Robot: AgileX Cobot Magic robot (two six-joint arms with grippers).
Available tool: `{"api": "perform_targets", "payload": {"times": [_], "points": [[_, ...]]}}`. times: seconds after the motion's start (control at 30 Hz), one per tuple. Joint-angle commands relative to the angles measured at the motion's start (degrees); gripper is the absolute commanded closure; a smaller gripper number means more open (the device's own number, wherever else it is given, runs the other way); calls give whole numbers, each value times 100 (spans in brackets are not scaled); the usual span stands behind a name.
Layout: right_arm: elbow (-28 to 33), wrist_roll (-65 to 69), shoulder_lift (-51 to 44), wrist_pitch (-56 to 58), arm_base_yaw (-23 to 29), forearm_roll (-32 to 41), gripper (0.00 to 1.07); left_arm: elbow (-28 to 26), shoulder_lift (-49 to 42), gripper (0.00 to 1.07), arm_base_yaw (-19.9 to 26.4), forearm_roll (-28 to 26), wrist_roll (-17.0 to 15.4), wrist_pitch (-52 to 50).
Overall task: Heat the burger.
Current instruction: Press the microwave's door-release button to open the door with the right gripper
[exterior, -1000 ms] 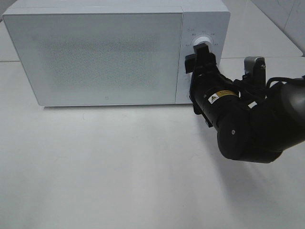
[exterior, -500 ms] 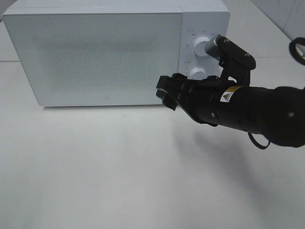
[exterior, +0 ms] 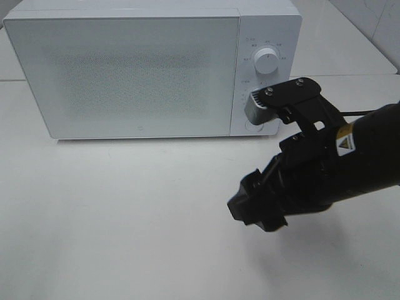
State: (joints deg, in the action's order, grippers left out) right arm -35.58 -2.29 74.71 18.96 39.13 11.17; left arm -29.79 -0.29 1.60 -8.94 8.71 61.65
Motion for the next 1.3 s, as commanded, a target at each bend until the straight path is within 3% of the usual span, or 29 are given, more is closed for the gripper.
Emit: {"api": "perform_targets", "payload": {"times": [0.03,0.33,0.67,0.73,0.77,0.8,0.87,0.9,1.3], "points": [[-57,-52,-298,716,-23,-258,34,6,-97,9,17,-40,0,-11],[-57,-52,-1553,2401,-23,-378,34,6,-97,9,17,-40,0,-11],[-57,607,-3598,4125,-86,-1083,34,6,-97,9,17,-40,0,-11],[-57,682,-4188,4349,-584,-1180,34,6,-97,9,17,-40,0,-11],[-57,682,-4188,4349,-584,-1180,34,6,-97,9,17,-40,0,-11],[-57,613,-4566,4383,-991,-1186,34,6,-97,9,17,-40,0,-11],[-57,567,-4784,4372,-1163,-1186,34,6,-97,9,17,-40,0,-11],[-57,390,-5157,4366,-1530,-1186,34,6,-97,9,17,-40,0,-11],[372,166,-6715,4091,-2762,-1197,34,6,-97,9,17,-40,0,-11]]}}
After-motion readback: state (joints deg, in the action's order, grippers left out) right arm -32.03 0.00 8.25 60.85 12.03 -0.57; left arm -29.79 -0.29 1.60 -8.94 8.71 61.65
